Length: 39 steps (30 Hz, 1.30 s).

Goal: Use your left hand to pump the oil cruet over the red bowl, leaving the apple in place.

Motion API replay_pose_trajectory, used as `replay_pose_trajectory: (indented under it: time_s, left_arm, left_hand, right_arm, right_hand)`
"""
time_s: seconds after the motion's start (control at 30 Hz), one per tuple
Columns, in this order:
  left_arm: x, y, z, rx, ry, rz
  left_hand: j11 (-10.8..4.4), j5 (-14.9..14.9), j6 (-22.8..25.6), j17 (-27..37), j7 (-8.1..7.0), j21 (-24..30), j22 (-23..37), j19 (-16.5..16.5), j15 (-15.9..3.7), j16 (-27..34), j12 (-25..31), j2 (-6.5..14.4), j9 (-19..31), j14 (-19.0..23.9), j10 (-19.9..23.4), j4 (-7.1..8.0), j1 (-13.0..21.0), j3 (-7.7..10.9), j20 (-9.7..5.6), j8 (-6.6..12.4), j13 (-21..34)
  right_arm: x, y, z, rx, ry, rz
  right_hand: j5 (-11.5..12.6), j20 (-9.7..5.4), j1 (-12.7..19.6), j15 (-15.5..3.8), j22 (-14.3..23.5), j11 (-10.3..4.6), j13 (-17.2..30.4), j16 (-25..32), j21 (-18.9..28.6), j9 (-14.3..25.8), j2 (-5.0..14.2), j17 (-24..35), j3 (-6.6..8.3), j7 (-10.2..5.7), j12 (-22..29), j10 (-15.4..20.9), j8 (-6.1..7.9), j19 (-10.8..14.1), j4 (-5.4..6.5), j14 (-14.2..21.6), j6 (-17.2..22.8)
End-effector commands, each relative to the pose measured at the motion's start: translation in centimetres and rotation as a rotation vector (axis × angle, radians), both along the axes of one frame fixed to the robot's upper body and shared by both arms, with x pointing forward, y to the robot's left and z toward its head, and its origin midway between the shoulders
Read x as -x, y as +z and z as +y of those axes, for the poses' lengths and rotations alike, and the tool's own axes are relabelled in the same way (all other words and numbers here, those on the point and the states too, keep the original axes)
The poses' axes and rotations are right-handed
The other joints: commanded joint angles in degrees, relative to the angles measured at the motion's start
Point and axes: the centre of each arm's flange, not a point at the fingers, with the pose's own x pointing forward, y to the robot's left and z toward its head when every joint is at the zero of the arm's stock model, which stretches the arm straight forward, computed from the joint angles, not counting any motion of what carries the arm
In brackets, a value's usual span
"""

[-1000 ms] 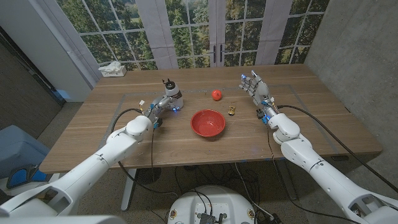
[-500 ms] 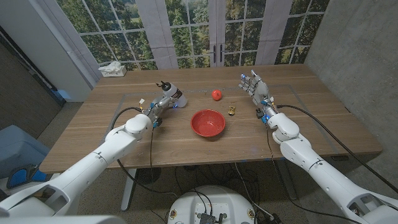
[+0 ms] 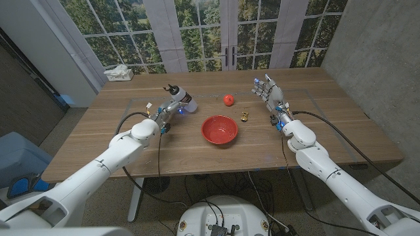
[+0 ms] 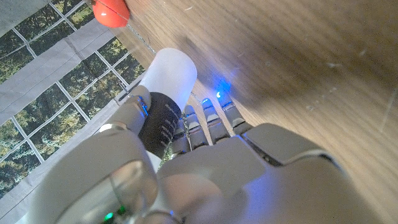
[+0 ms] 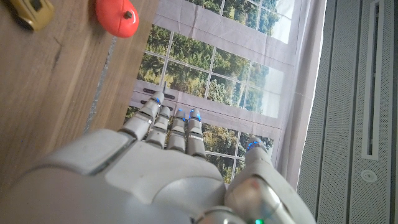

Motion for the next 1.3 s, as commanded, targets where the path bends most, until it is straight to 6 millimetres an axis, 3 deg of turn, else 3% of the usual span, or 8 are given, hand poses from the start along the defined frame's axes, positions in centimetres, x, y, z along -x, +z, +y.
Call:
replay_pose_trajectory:
  time_s: [0.03, 0.27, 0.33, 0.5, 0.83, 1.1, 1.3]
  left_arm:
    - [1.5, 1.1, -0.2, -0.029, 0.036, -0.05]
    - [2.1, 1.3, -0.1, -0.042, 0.045, -0.084]
    - [2.1, 1.3, -0.1, -0.042, 0.04, -0.095]
    - [2.4, 1.4, 0.0, -0.038, 0.029, -0.135]
    - [3.5, 2.5, 0.8, -0.036, 0.083, -0.189]
    - [4.3, 2.9, 1.3, -0.029, 0.116, -0.21]
    - [4.7, 2.8, 1.5, 0.008, 0.086, -0.231]
  left_hand:
    - [0.2, -0.3, -5.6, -0.1, -0.31, -3.0, 0.3, -2.8, 1.24, -0.2, 0.1, -1.7, -0.1, -5.1, -5.5, 0.12, 0.6, -2.49, 0.9, -0.26, 0.2]
    - [1.87, -0.5, -15.6, 0.0, -1.42, -8.6, 0.4, -6.9, 2.96, -0.2, -0.1, -6.2, -0.3, -12.7, -15.9, 0.39, 0.0, -6.92, 1.8, -0.11, 0.2]
    - [2.01, -0.5, -19.3, 0.1, -2.15, -10.3, 0.5, -8.2, 3.24, -0.1, 0.0, -8.2, -0.3, -15.3, -19.1, 0.62, -1.0, -8.51, 1.92, -0.2, 0.2]
    - [3.49, -0.3, -28.7, 0.3, -3.61, -14.8, 0.7, -12.8, 4.27, -0.1, -0.2, -11.1, -0.3, -21.5, -28.5, 1.44, -4.0, -11.35, 2.86, -0.27, 0.3]
    - [4.5, 0.0, -33.3, 0.4, -4.43, -18.5, 0.8, -18.1, 5.01, -0.4, 0.1, -12.1, -0.3, -27.7, -32.9, 2.06, -6.4, -12.99, 3.22, 0.02, 0.3]
    - [4.63, 0.1, -34.4, 0.5, -4.84, -20.0, 0.8, -20.3, 5.29, -0.4, 0.2, -12.8, -0.4, -30.2, -34.6, 2.92, -8.8, -14.26, 3.16, 0.01, 0.3]
    - [4.47, 0.2, -33.7, 0.5, -4.67, -20.2, 0.8, -20.1, 4.93, 0.0, 0.4, -12.9, -0.4, -30.2, -34.5, 3.3, -9.8, -14.68, 3.19, 0.38, 0.2]
  right_arm:
    - [0.2, 0.2, -0.2, 0.002, 0.006, -0.006]
    - [0.0, -0.1, -0.2, -0.006, 0.01, 0.001]
    - [0.1, -0.1, -0.2, -0.004, 0.011, -0.001]
    - [0.2, -0.1, -0.2, -0.004, 0.005, -0.007]
    - [0.5, -0.3, -0.4, -0.004, 0.004, -0.005]
    - [0.8, -0.4, -0.2, 0.003, 0.007, -0.007]
    - [0.9, -0.5, -0.2, -0.001, 0.012, -0.006]
  right_hand:
    - [-0.2, 0.03, -0.1, 0.0, 0.2, -0.11, 0.1, 0.0, -0.1, 0.1, 0.41, 0.1, 0.17, -0.23, 0.1, 0.5, -0.31, 0.1, -0.34, 0.5, 0.1]
    - [-0.2, -0.03, -0.1, -0.05, 0.2, -0.08, 0.1, 0.0, -0.1, 0.1, 0.42, 0.1, 0.17, -0.27, 0.1, 0.5, -0.32, 0.1, -0.35, 0.5, 0.1]
    - [-0.2, 0.0, -0.1, -0.03, 0.2, -0.09, 0.1, 0.0, -0.1, 0.1, 0.42, 0.1, 0.16, -0.25, 0.1, 0.5, -0.31, 0.1, -0.34, 0.5, 0.1]
    - [-0.2, 0.01, -0.2, -0.09, 0.2, -0.12, 0.1, 0.0, -0.1, 0.1, 0.41, 0.1, 0.13, -0.27, 0.1, 0.5, -0.31, 0.1, -0.3, 0.5, 0.1]
    - [-0.2, 0.01, -0.3, -0.05, 0.2, -0.16, 0.1, 0.0, -0.1, 0.1, 0.37, 0.1, 0.09, -0.25, 0.1, 0.5, -0.31, 0.1, -0.27, 0.5, 0.1]
    - [-0.2, 0.13, -0.6, 0.04, 0.2, 0.03, 0.1, 0.0, -0.1, 0.1, 0.26, 0.2, -0.07, -0.19, 0.1, 0.5, -0.33, 0.0, -0.1, 0.4, 0.0]
    - [-0.2, 0.13, -0.9, 0.08, 0.2, 0.04, 0.1, 0.0, -0.1, 0.1, 0.15, 0.2, -0.2, -0.12, 0.1, 0.4, -0.31, 0.0, 0.04, 0.4, 0.1]
